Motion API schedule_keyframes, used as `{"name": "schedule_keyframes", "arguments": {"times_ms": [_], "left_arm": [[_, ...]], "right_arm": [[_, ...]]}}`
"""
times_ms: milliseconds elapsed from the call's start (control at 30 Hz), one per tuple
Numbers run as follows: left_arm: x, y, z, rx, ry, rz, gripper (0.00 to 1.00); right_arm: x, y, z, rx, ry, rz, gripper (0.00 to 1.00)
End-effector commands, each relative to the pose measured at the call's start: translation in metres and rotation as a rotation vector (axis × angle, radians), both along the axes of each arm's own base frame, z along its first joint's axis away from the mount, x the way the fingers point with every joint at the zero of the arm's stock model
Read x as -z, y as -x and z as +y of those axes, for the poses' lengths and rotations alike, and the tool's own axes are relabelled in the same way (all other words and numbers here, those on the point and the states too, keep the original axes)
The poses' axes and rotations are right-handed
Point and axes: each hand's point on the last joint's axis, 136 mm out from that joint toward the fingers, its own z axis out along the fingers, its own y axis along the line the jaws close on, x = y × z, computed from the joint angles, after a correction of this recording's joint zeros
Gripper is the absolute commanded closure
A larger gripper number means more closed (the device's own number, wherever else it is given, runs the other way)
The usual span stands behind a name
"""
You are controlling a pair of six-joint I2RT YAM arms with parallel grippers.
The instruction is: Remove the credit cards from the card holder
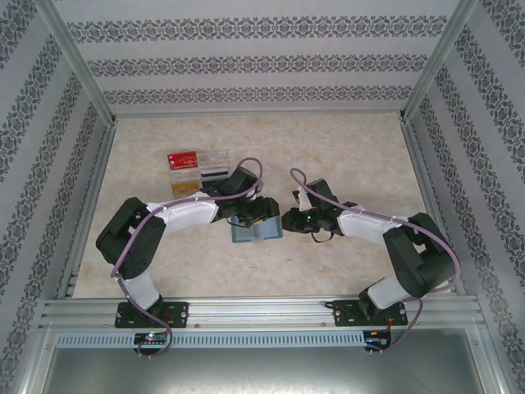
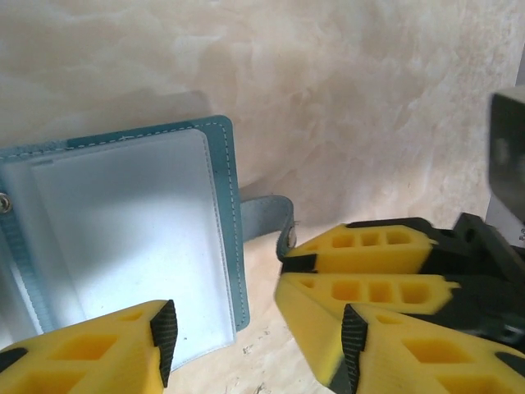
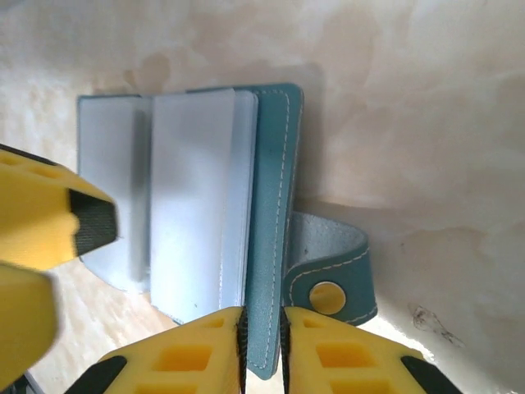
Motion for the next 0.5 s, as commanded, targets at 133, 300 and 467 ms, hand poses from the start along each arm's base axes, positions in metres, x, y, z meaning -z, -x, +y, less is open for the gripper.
{"name": "schedule_keyframes", "arguments": {"times_ms": [133,300,467], "left_arm": [[-0.022,-0.014,0.006,-0.019,-0.018,-0.066,0.41],[-0.012,-0.012,0.055,-0.117,-0.181,-0.057,0.4],[0.006,0.001,0.101,-0.23,-0.293,-0.003,0.34]], "right_arm": [[-0.023,-0.003,0.011,-0.035,-0.084,-0.091,0.79],[-0.023,0.008,0.032,-0.121,-0.048,-0.108,0.79],[-0.008,0.01,0.04,-0.133,0.007,-0.059,0.79]]}}
